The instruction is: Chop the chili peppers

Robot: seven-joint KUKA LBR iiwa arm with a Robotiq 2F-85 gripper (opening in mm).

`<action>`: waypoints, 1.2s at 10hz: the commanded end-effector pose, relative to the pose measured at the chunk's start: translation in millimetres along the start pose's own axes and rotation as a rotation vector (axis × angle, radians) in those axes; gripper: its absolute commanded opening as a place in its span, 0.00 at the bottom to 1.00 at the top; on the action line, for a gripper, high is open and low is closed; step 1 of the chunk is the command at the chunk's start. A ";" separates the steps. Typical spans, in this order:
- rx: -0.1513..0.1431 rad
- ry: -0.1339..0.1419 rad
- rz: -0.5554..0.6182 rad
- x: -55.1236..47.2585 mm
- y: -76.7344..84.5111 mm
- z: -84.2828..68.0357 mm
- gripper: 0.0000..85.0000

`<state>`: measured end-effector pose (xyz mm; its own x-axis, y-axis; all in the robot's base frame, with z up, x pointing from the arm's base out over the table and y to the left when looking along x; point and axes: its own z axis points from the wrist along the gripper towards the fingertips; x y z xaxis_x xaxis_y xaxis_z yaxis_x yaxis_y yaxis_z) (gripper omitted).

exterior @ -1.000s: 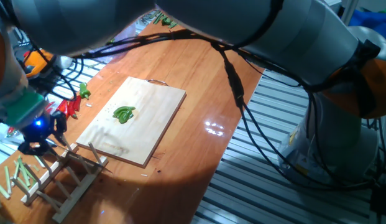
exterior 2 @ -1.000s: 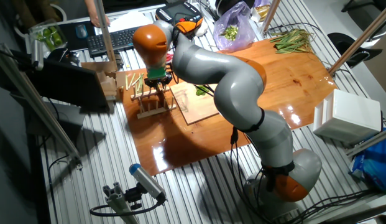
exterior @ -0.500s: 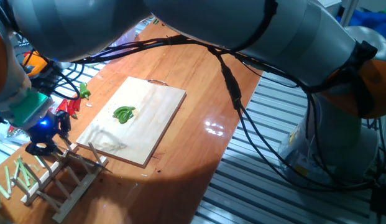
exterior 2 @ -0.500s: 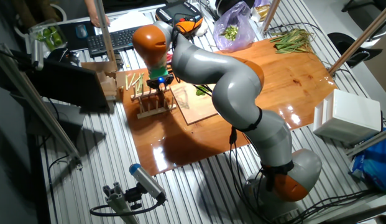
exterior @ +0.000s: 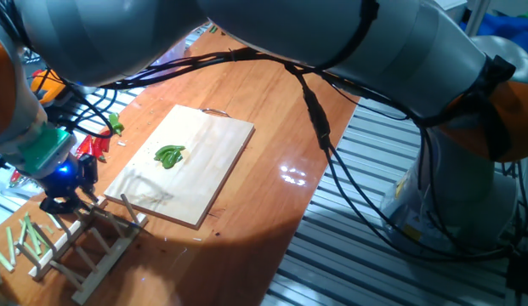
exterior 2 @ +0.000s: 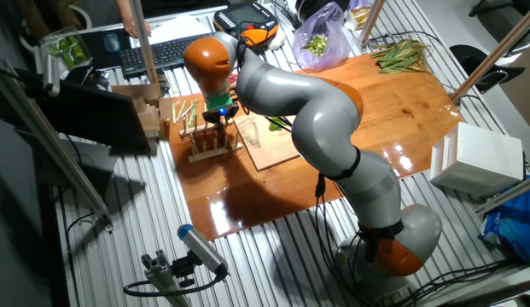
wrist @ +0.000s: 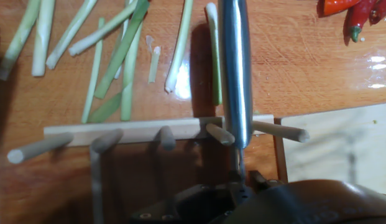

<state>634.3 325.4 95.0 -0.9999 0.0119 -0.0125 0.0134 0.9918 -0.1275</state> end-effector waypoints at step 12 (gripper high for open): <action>-0.107 0.042 0.039 -9.7 -45.0 -125.2 0.00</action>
<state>641.7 296.4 144.2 -0.9988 0.0419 0.0253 0.0413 0.9989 -0.0214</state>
